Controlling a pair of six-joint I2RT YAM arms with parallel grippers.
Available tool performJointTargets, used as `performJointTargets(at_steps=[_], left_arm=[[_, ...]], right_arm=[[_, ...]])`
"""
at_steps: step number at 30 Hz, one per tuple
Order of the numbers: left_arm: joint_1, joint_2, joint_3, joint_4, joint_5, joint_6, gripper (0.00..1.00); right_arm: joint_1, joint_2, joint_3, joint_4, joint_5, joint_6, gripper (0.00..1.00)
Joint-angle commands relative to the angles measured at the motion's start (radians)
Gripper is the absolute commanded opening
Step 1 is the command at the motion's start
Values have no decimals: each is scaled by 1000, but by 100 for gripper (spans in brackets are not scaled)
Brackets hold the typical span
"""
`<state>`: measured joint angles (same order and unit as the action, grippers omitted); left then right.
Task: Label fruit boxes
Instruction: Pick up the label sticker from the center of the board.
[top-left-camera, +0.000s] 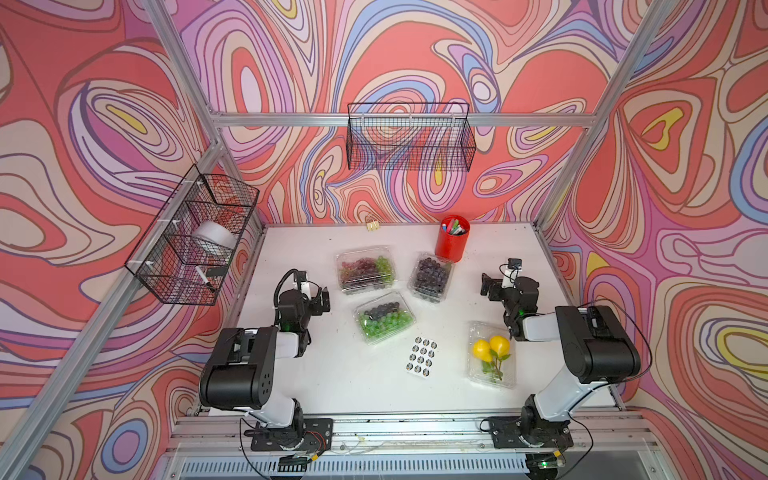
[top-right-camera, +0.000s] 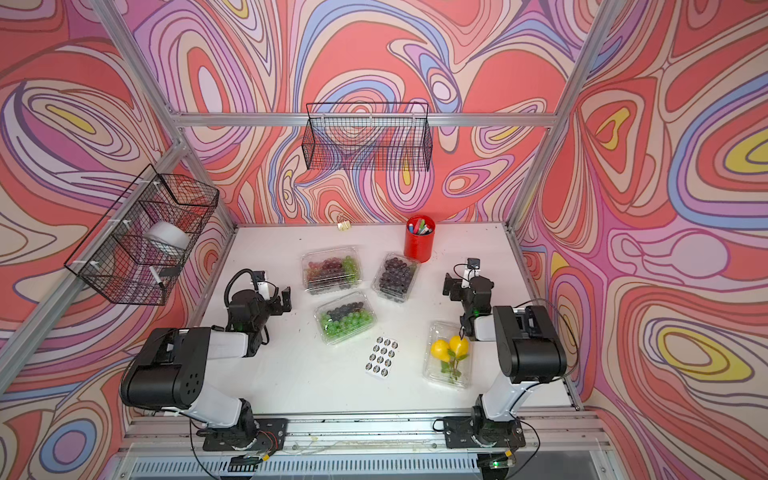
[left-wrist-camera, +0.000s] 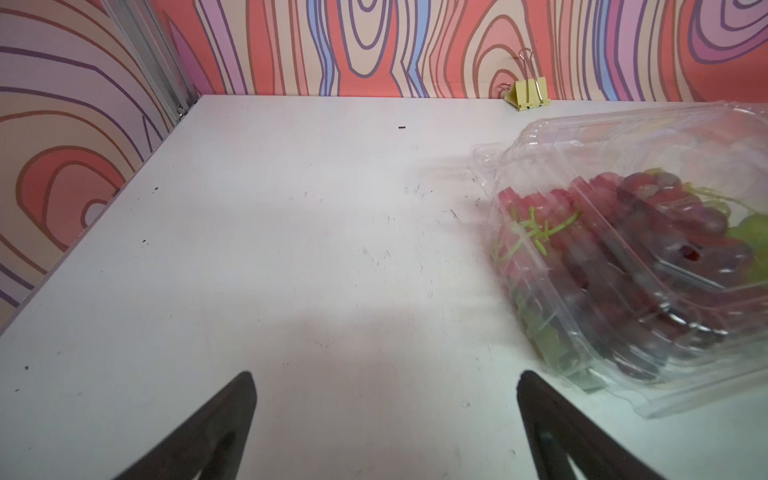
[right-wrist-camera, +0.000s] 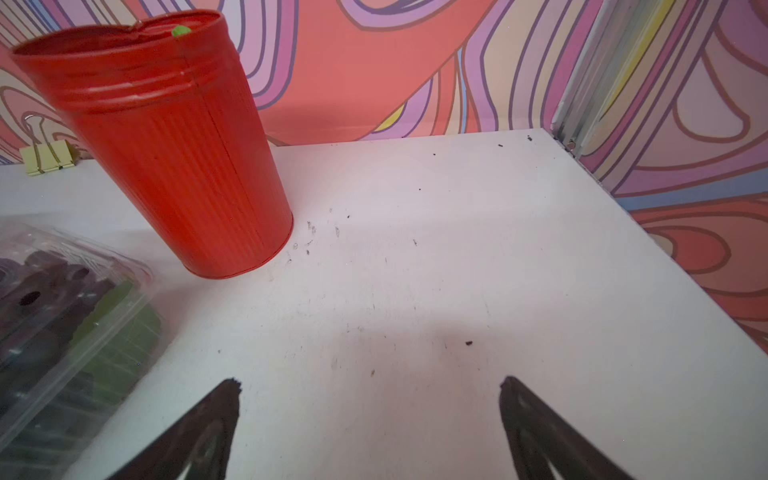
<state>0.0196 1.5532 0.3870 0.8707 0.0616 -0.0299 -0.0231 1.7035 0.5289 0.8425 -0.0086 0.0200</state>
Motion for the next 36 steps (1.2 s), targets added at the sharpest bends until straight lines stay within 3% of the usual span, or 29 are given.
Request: performJointTargets(at_steps=[1, 25, 29, 32, 36], left_arm=[[3, -16, -7, 6, -7, 5, 100], [3, -35, -20, 16, -5, 7, 100], [5, -145, -47, -31, -43, -8, 100], [2, -260, 8, -258, -57, -39, 97], [-12, -401, 82, -529, -67, -72, 88]], right_arm=[[3, -18, -7, -6, -8, 6, 98], [3, -24, -14, 2, -8, 6, 98], [3, -114, 24, -150, -2, 13, 98], [3, -208, 87, -322, -36, 37, 98], [3, -275, 293, -712, -104, 122, 98]])
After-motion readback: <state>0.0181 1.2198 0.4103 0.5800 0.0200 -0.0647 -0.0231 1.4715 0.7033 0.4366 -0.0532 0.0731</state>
